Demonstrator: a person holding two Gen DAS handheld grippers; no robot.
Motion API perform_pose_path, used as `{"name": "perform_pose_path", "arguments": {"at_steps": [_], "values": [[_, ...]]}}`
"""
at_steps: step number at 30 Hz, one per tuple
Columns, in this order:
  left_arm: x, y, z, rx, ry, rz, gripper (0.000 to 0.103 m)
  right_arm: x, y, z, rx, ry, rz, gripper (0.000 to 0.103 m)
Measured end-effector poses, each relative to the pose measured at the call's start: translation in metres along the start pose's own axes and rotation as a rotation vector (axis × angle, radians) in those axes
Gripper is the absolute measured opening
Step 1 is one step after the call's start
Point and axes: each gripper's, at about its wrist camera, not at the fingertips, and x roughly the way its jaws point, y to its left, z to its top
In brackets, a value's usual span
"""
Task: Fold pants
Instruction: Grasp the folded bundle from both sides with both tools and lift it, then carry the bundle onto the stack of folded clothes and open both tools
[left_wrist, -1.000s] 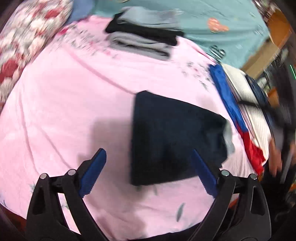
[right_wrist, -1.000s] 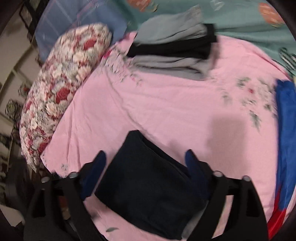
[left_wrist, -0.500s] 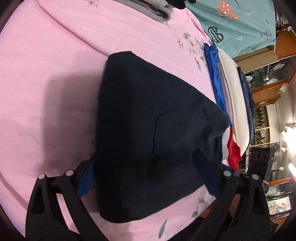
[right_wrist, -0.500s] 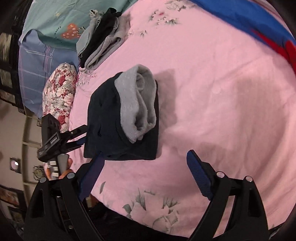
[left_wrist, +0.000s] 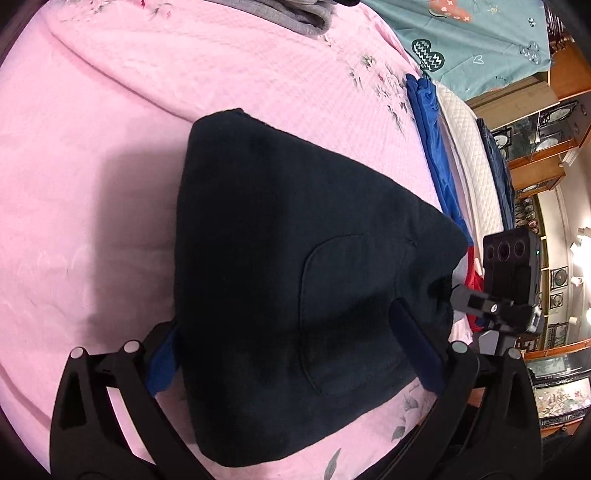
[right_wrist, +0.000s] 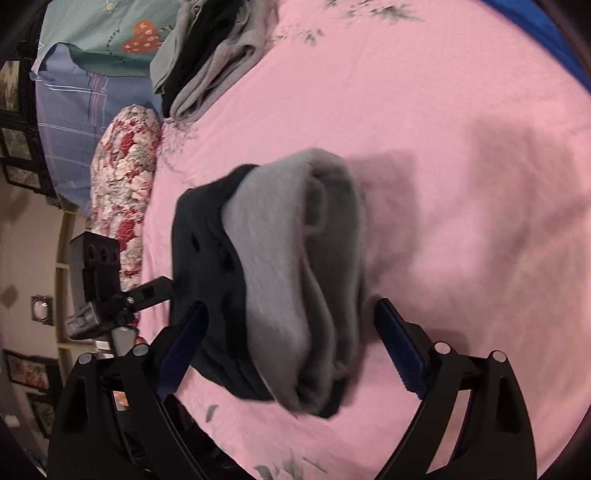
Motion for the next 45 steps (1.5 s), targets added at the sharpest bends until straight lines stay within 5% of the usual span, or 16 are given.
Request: {"name": "perform_pose_path", "arguments": {"at_steps": [3, 5, 6, 9, 14, 19, 23, 26, 29, 32, 36, 38, 42, 45], "values": [[-0.001, -0.005, -0.003, 0.007, -0.017, 0.002, 0.096, 0.008, 0.002, 0.011, 0.010, 0.006, 0.069, 0.099], [-0.002, -0.012, -0.007, 0.036, -0.038, 0.019, 0.070, 0.010, 0.006, 0.012, -0.012, -0.011, 0.055, 0.094], [-0.003, -0.016, -0.009, 0.050, -0.049, 0.039, 0.067, 0.010, 0.010, 0.011, -0.031, -0.022, 0.033, 0.066], [-0.015, -0.024, -0.012, 0.066, -0.088, 0.030, 0.060, 0.013, 0.024, 0.002, -0.112, -0.053, -0.094, 0.044], [-0.053, -0.037, -0.008, 0.078, -0.182, -0.014, 0.060, -0.005, 0.065, -0.010, -0.252, -0.134, -0.193, 0.038], [-0.112, -0.054, 0.041, 0.112, -0.254, -0.033, 0.060, -0.030, 0.104, 0.008, -0.319, -0.174, -0.183, 0.038], [-0.155, -0.075, 0.132, 0.161, -0.292, 0.051, 0.060, -0.048, 0.139, 0.073, -0.357, -0.237, -0.133, 0.038], [-0.175, -0.079, 0.220, 0.170, -0.315, 0.140, 0.060, -0.053, 0.169, 0.152, -0.394, -0.296, -0.101, 0.038], [-0.178, -0.066, 0.312, 0.162, -0.320, 0.185, 0.061, -0.043, 0.213, 0.244, -0.429, -0.320, -0.129, 0.038], [-0.160, -0.039, 0.370, 0.118, -0.299, 0.192, 0.065, -0.022, 0.236, 0.312, -0.448, -0.323, -0.169, 0.038], [-0.100, 0.017, 0.407, 0.073, -0.200, 0.236, 0.069, 0.025, 0.229, 0.390, -0.420, -0.281, -0.221, 0.038], [-0.085, 0.034, 0.410, 0.077, -0.200, 0.180, 0.076, 0.052, 0.211, 0.407, -0.407, -0.260, -0.276, 0.041], [-0.098, 0.038, 0.405, 0.114, -0.228, 0.118, 0.078, 0.075, 0.171, 0.414, -0.416, -0.315, -0.242, 0.055], [-0.129, 0.037, 0.399, 0.101, -0.280, 0.201, 0.089, 0.067, 0.175, 0.412, -0.437, -0.310, -0.215, 0.060]]}}
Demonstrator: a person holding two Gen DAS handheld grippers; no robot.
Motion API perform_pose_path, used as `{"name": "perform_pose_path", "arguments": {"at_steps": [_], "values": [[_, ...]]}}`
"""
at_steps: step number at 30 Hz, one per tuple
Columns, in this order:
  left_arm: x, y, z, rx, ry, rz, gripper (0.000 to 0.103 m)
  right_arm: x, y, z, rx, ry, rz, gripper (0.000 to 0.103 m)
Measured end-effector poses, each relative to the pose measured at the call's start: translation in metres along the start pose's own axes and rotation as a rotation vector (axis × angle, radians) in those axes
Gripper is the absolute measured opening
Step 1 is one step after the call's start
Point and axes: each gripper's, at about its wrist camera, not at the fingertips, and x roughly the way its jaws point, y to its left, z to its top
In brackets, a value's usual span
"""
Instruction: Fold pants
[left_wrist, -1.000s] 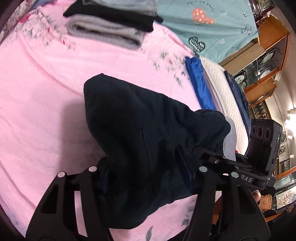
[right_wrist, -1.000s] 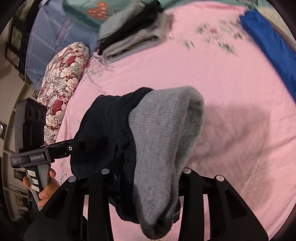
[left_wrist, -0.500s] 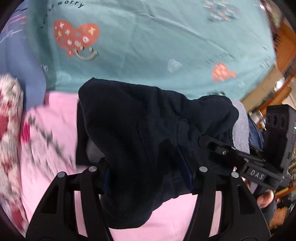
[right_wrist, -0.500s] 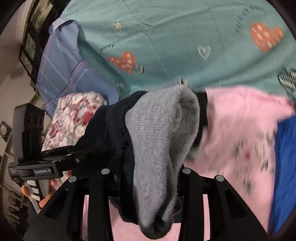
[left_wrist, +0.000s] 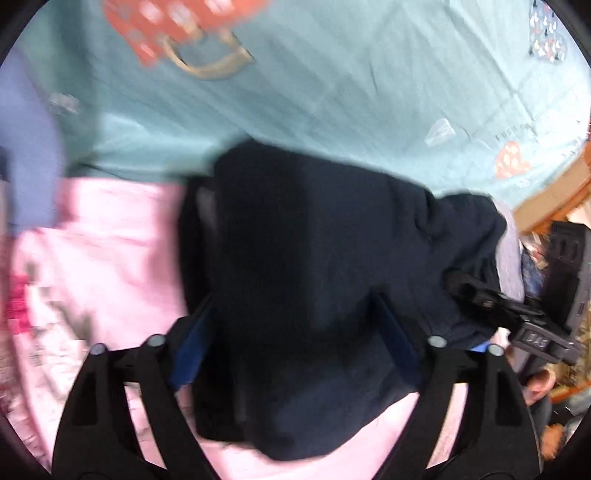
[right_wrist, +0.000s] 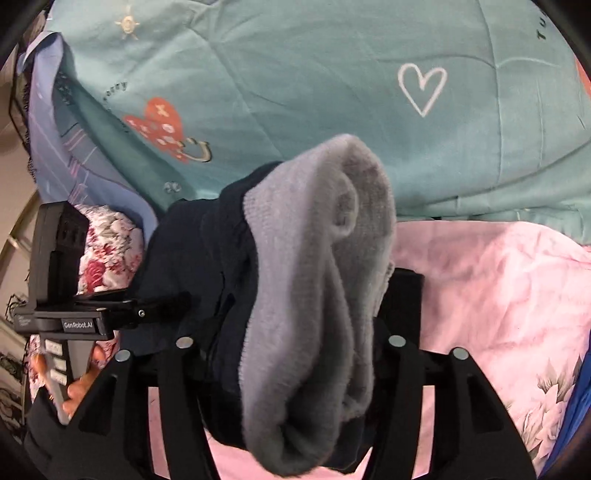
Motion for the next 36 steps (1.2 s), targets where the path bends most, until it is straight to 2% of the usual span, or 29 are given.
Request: {"name": "perform_pose_path", "arguments": {"at_steps": [2, 4, 6, 8, 9, 11, 13, 14, 17, 20, 23, 25, 30, 36], "values": [[-0.025, 0.003, 0.001, -0.014, -0.033, 0.034, 0.090, -0.011, 0.007, 0.006, -0.008, 0.010, -0.036, 0.065], [-0.059, 0.005, -0.007, -0.040, -0.092, 0.109, 0.090, -0.031, 0.013, 0.010, -0.022, -0.023, -0.088, 0.068], [-0.095, -0.005, -0.024, -0.039, -0.163, 0.187, 0.093, -0.056, 0.015, 0.014, -0.011, -0.074, -0.138, 0.084], [-0.127, -0.024, -0.049, -0.003, -0.241, 0.248, 0.101, -0.082, 0.020, 0.014, 0.005, -0.140, -0.202, 0.089], [-0.148, -0.041, -0.076, 0.035, -0.298, 0.318, 0.101, -0.101, 0.026, 0.010, 0.001, -0.178, -0.243, 0.090], [-0.165, -0.066, -0.110, 0.085, -0.348, 0.417, 0.101, -0.126, 0.040, -0.001, -0.018, -0.201, -0.306, 0.090], [-0.178, -0.089, -0.156, 0.117, -0.380, 0.531, 0.101, -0.151, 0.060, -0.025, -0.063, -0.216, -0.362, 0.092], [-0.180, -0.095, -0.175, 0.118, -0.385, 0.557, 0.101, -0.164, 0.072, -0.046, -0.093, -0.222, -0.402, 0.099], [-0.186, -0.112, -0.235, 0.096, -0.389, 0.502, 0.101, -0.185, 0.091, -0.110, -0.153, -0.256, -0.453, 0.102], [-0.182, -0.120, -0.261, 0.083, -0.402, 0.462, 0.101, -0.195, 0.099, -0.186, -0.148, -0.286, -0.485, 0.102], [-0.167, -0.129, -0.275, 0.102, -0.442, 0.490, 0.101, -0.195, 0.098, -0.237, -0.075, -0.300, -0.476, 0.102], [-0.156, -0.130, -0.279, 0.102, -0.452, 0.489, 0.101, -0.194, 0.099, -0.248, -0.047, -0.337, -0.498, 0.102], [-0.128, -0.119, -0.286, 0.071, -0.448, 0.534, 0.101, -0.186, 0.109, -0.259, -0.129, -0.380, -0.595, 0.102], [-0.105, -0.099, -0.291, 0.046, -0.393, 0.509, 0.101, -0.168, 0.094, -0.272, -0.097, -0.334, -0.583, 0.102]]}}
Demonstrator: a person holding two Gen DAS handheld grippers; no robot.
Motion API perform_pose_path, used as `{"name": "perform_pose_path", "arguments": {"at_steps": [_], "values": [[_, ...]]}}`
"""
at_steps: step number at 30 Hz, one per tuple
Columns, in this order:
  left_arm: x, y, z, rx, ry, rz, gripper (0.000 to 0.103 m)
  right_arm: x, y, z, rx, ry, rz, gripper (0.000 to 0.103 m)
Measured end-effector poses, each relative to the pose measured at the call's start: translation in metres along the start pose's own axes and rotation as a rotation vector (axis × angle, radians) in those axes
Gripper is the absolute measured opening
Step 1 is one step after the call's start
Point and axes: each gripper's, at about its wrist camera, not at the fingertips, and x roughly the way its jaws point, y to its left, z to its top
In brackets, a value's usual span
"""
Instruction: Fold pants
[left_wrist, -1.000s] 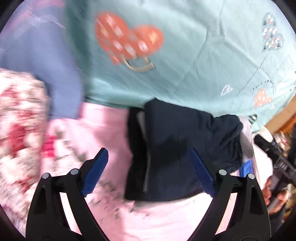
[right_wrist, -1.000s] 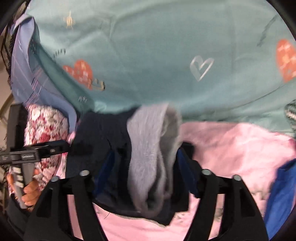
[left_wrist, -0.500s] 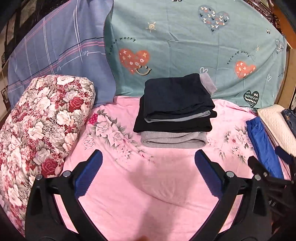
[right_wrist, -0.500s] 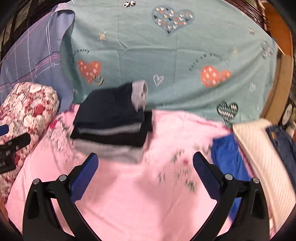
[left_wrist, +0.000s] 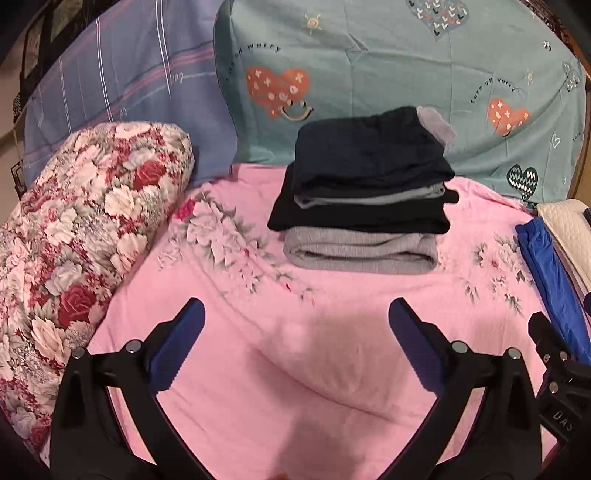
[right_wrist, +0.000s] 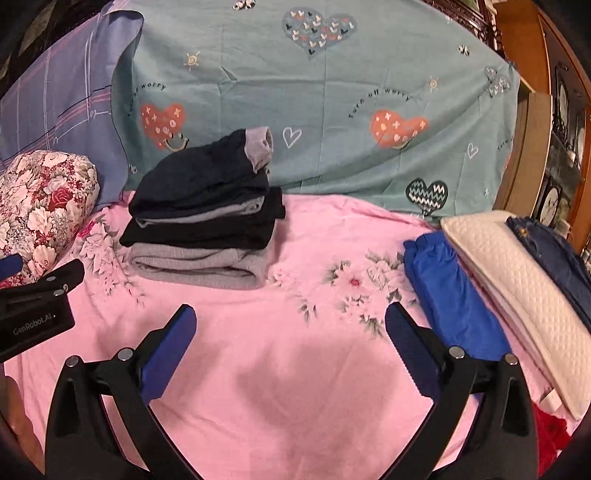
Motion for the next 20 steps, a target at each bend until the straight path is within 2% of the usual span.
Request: {"name": "perform_pose_path", "arguments": {"at_steps": [3, 11, 20], "values": [[0.0063, -0.0011, -0.0049, -0.004, 0.021, -0.015, 0.101, 0.0082, -0.0015, -0.0055, 0.003, 0.032, -0.001, 0.102], [0.0038, -0.0009, -0.0062, -0.008, 0.010, -0.033, 0.101, 0.0106, -0.0009, -0.0092, 0.000, 0.051, 0.022, 0.102], [0.0025, -0.0036, -0.0072, 0.009, 0.000, -0.010, 0.101, 0.0095, -0.0018, -0.0079, -0.004, 0.054, 0.028, 0.102]]}}
